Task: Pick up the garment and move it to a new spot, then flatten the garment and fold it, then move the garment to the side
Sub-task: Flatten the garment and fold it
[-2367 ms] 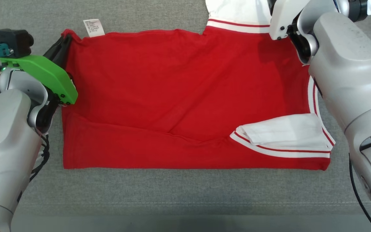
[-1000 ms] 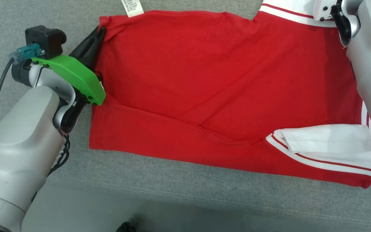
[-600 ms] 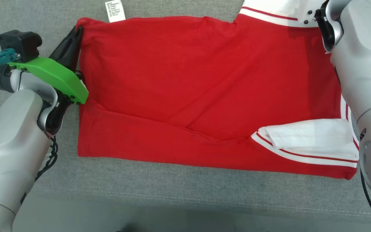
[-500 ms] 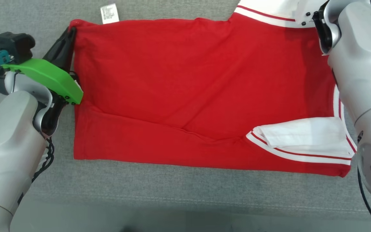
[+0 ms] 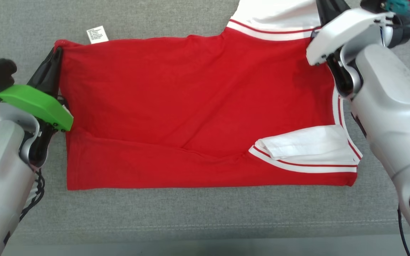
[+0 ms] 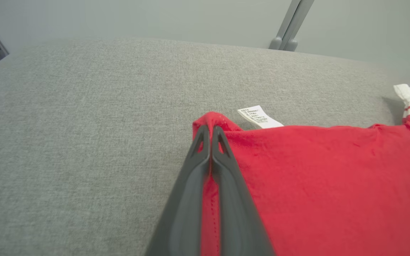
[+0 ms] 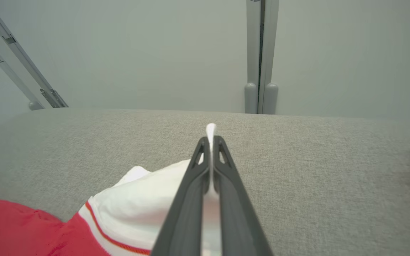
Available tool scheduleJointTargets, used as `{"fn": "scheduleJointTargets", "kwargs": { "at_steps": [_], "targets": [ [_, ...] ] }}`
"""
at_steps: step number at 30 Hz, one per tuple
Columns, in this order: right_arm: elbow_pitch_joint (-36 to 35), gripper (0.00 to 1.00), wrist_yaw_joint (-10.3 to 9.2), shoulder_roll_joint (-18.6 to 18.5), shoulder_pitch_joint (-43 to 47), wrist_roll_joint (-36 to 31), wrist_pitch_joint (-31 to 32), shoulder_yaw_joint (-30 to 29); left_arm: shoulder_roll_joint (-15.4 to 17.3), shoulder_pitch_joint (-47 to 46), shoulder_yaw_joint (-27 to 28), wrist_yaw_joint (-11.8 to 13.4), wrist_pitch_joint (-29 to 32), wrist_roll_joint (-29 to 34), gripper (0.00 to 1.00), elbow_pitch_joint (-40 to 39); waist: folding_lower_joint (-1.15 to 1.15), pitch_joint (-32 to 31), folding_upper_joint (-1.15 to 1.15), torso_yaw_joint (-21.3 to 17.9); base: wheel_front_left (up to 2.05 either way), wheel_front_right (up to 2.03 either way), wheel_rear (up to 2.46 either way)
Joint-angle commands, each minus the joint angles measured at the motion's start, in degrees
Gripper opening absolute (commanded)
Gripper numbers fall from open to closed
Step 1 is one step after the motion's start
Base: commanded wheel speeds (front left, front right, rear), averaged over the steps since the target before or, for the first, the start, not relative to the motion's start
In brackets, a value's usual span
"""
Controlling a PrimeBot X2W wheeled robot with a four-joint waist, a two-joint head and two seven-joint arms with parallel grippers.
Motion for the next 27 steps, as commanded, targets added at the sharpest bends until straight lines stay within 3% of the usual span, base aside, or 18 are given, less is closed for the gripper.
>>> {"fn": "scheduleJointTargets", "kwargs": {
  "at_steps": [1,7,12,27],
  "targets": [
    [-1.73,0.00,-0.07,-1.37,1.58,2.20,-0.41,1.40,0.81,1.09,0.50,-0.09,-0.33,0.02,0.00,-0.31,0.00,-1.30,0.00,-1.09,0.00,0.00,0.00],
    [-13.40,0.00,-0.07,-9.96,8.29,16.70,-0.38,9.41,2.64,6.12,3.19,-0.09,-0.38,0.01,0.00,-5.05,0.00,-3.55,0.00,-1.83,0.00,0.00,0.00],
    [-20.84,0.00,-0.07,-15.58,13.04,24.69,-0.40,12.88,3.45,11.08,5.67,0.30,-0.40,0.82,0.00,-8.45,0.00,-4.89,0.00,-1.85,0.00,0.00,0.00],
    [-35.89,0.00,-0.04,-22.33,27.54,38.17,-0.43,17.20,2.36,23.29,11.04,0.73,-0.42,1.52,0.00,-13.32,0.00,-9.07,0.00,-2.16,0.00,0.00,0.00]
  ]
}}
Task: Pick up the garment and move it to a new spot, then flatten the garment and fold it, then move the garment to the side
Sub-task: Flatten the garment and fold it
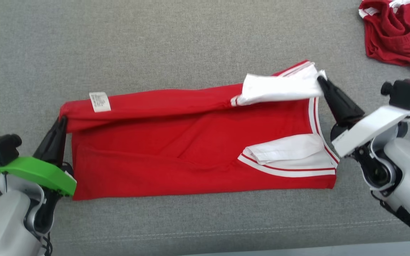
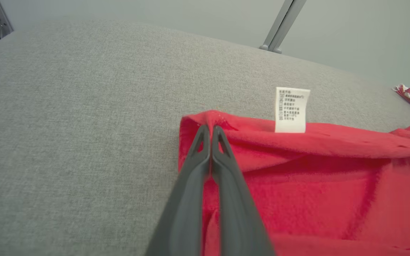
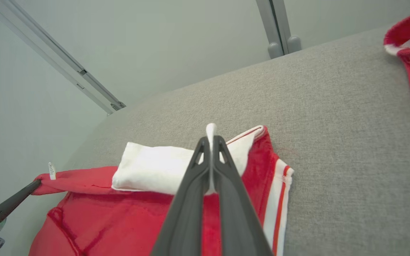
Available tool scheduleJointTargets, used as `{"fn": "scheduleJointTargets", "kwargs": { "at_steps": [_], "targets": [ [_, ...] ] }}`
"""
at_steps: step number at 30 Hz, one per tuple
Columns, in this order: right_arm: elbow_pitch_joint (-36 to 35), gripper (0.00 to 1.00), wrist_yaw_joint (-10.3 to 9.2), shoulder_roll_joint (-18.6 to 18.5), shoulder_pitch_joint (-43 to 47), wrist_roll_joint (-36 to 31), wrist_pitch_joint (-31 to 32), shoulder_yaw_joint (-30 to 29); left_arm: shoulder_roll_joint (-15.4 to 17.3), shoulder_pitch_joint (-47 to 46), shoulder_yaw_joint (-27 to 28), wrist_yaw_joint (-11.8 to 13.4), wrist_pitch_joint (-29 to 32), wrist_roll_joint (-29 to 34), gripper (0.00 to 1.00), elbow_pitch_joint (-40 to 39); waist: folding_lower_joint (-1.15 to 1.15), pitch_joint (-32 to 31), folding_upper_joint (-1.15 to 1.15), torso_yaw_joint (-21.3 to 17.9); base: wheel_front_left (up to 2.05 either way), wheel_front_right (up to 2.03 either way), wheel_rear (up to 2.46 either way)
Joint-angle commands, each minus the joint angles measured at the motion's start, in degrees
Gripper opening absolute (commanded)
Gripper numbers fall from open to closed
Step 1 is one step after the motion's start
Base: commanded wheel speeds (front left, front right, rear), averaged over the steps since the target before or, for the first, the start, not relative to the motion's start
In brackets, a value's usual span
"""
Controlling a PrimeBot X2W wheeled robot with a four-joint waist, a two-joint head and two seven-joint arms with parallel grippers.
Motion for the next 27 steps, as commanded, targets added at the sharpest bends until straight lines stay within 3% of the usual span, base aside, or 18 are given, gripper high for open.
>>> {"fn": "scheduleJointTargets", "kwargs": {
  "at_steps": [1,13,27],
  "targets": [
    [-0.84,0.00,-0.01,-0.62,1.24,1.02,-0.17,0.63,-0.07,1.51,0.46,0.18,-0.22,0.53,0.00,-0.20,0.00,-0.53,0.00,-0.10,0.00,0.00,0.00],
    [-7.00,0.00,-0.01,-6.65,5.61,8.63,0.81,8.61,-2.42,5.68,2.78,0.72,-0.23,4.43,0.00,1.64,0.00,-1.92,0.00,-0.23,0.00,0.00,0.00],
    [-0.68,0.00,-0.01,-6.26,3.76,7.16,0.75,16.58,-5.87,7.27,4.18,0.08,-0.18,8.12,0.00,6.07,0.00,-3.05,0.00,-0.10,0.00,0.00,0.00]
  ]
}}
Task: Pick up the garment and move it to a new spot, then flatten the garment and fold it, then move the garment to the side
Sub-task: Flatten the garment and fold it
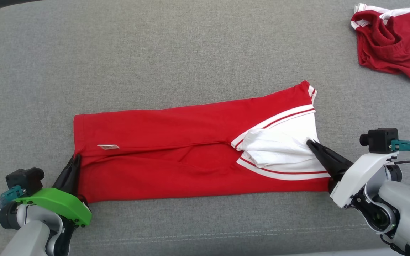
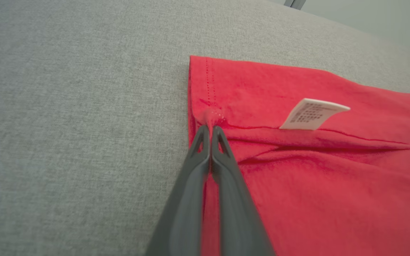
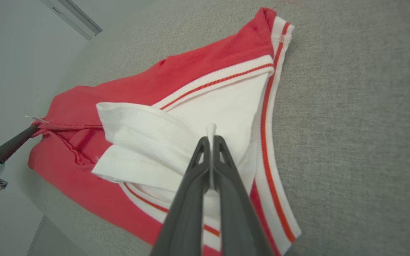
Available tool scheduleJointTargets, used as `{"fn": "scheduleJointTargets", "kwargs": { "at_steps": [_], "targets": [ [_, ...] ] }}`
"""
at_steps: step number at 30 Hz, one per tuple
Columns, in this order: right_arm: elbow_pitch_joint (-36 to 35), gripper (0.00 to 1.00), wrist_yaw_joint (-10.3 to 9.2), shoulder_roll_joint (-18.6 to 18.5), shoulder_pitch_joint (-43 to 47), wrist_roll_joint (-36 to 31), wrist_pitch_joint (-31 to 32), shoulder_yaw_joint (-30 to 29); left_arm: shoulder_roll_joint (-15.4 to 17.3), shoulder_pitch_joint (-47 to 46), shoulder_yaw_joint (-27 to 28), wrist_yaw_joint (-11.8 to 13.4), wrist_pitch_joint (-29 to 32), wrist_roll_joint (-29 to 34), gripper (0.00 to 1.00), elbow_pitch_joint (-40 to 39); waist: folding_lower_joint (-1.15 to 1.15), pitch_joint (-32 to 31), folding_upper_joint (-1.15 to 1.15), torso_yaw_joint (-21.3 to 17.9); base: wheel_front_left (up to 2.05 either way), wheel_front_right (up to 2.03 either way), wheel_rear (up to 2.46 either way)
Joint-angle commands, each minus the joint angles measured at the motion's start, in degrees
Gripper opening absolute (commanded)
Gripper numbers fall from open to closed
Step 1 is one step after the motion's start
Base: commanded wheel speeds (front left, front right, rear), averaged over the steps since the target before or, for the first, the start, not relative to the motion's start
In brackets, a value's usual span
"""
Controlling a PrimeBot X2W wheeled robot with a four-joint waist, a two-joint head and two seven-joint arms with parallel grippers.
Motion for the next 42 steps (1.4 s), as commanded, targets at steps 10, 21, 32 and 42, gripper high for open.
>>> {"fn": "scheduleJointTargets", "kwargs": {
  "at_steps": [10,21,32,42],
  "targets": [
    [3.95,1.00,-0.01,2.08,-1.13,-0.46,-1.00,1.24,-2.61,1.54,5.96,-0.32,-0.12,5.15,1.00,0.13,0.00,-1.88,0.00,-0.52,0.00,0.00,0.00],
    [3.77,1.00,-0.01,3.21,4.01,-6.35,-1.02,-10.13,-7.50,8.67,19.75,1.57,-0.11,16.18,1.00,-11.25,0.00,-5.10,0.00,-0.31,0.00,0.00,0.00],
    [6.86,1.00,-0.01,8.01,10.19,-16.65,-1.03,-21.45,-13.02,15.27,28.13,1.88,-0.11,29.23,1.00,-21.23,0.00,-7.47,0.00,0.63,0.00,0.00,0.00],
    [13.25,1.00,-0.01,13.25,12.96,-29.03,-1.03,-29.98,-15.50,19.17,32.72,1.77,-0.11,36.39,1.00,-25.05,0.00,-9.32,0.00,1.76,0.00,0.00,0.00]
  ]
}}
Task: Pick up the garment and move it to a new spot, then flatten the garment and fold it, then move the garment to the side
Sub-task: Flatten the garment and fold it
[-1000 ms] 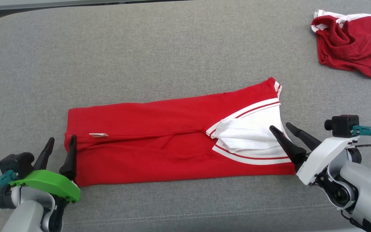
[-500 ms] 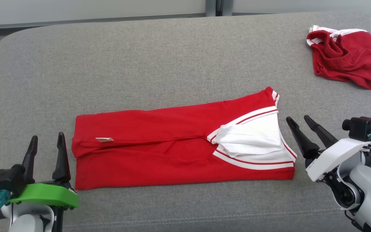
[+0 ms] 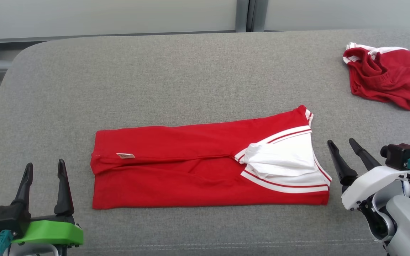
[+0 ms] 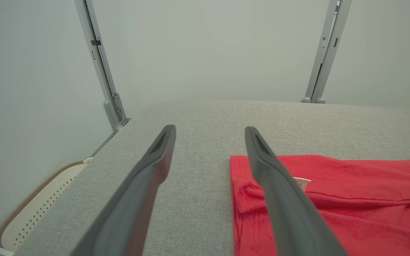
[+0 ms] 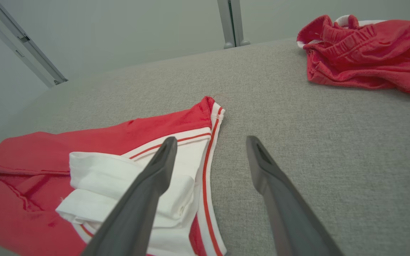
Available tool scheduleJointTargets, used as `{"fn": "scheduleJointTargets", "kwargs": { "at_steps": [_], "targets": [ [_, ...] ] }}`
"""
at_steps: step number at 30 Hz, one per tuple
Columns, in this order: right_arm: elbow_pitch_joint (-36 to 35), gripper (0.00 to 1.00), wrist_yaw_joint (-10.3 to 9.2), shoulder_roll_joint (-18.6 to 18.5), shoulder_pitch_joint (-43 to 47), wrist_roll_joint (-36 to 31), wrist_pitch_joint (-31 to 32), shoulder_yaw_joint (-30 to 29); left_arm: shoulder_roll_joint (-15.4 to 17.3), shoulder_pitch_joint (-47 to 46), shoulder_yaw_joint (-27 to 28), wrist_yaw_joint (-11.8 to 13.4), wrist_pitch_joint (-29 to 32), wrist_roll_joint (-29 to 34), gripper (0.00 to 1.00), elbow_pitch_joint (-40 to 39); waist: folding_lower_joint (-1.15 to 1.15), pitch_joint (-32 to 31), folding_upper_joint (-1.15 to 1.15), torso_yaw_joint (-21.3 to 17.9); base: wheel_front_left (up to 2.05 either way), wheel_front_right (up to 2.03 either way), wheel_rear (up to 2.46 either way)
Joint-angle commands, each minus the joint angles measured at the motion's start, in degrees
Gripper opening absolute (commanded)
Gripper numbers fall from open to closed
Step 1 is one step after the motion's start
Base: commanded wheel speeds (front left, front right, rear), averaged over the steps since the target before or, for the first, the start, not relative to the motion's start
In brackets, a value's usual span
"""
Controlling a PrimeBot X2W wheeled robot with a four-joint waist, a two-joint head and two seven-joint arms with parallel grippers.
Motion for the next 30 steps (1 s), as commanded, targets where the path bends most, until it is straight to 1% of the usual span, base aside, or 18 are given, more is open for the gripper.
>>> {"fn": "scheduleJointTargets", "kwargs": {
  "at_steps": [1,7,11,12,16,18,22,27,30],
  "targets": [
    [0.71,1.00,-0.01,0.24,0.94,-1.02,-0.17,-0.66,-0.57,0.99,0.36,0.02,-0.09,0.67,1.00,-0.69,0.00,-0.35,0.00,0.32,0.00,0.00,0.00],
    [3.38,1.00,-0.01,2.95,1.68,-3.66,-0.17,-3.90,-2.39,3.00,1.75,-0.27,-0.09,2.97,1.00,-2.95,0.00,-1.27,0.00,1.19,0.00,0.00,0.00],
    [4.97,1.00,-0.01,4.55,1.88,-4.80,0.45,-5.29,-3.11,4.00,2.25,-0.01,-0.09,4.78,1.00,-3.89,0.00,-1.67,0.00,1.69,0.00,0.00,0.00],
    [5.69,1.00,-0.01,5.34,1.79,-5.12,1.28,-5.85,-3.14,4.59,2.40,0.39,-0.09,6.12,1.00,-3.83,0.00,-1.84,0.00,1.92,0.00,0.00,0.00],
    [6.66,1.00,-0.01,6.54,0.79,-6.10,3.14,-6.67,-2.33,5.36,2.10,0.66,-0.09,8.43,1.00,-2.67,0.00,-2.10,0.00,2.30,0.00,0.00,0.00],
    [7.06,1.00,-0.01,6.69,0.05,-6.42,4.58,-6.96,-2.25,5.15,1.90,0.46,-0.10,8.60,1.00,-2.38,0.00,-2.17,0.00,2.54,0.00,0.00,0.00],
    [8.07,1.00,-0.01,7.14,-1.57,-7.54,6.92,-7.81,-2.31,4.89,2.13,0.88,-0.09,9.14,1.00,-3.26,0.00,-2.32,0.00,3.08,0.00,0.00,0.00],
    [10.52,1.00,-0.01,7.82,-3.92,-8.75,11.10,-7.86,-1.35,5.58,-0.47,-0.89,-0.09,9.71,1.00,-4.77,0.00,-2.33,0.00,3.77,0.00,0.00,0.00],
    [11.78,1.00,-0.01,8.37,-5.16,-9.03,13.06,-7.85,-0.73,5.61,-1.98,-1.39,-0.09,10.02,1.00,-4.96,0.00,-2.32,0.00,4.22,0.00,0.00,0.00]
  ]
}}
